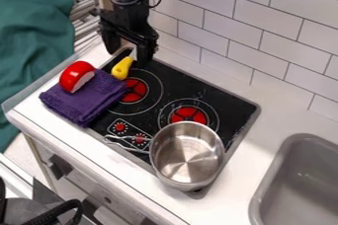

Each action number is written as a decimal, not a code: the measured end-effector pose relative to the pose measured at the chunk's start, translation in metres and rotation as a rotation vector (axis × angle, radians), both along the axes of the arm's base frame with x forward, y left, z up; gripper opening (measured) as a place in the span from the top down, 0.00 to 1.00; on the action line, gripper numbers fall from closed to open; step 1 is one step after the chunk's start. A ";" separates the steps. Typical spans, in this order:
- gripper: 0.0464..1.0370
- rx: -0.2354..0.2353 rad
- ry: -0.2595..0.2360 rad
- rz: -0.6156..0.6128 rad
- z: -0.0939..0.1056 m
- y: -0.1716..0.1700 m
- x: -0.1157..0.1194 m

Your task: Move the yellow knife to the right side of the stove

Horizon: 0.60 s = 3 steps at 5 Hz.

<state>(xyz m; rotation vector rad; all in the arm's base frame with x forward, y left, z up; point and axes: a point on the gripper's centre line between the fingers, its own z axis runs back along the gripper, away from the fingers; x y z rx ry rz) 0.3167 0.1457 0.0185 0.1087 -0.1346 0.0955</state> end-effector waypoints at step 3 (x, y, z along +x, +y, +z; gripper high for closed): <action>0.03 -0.056 0.027 0.042 -0.046 0.041 0.017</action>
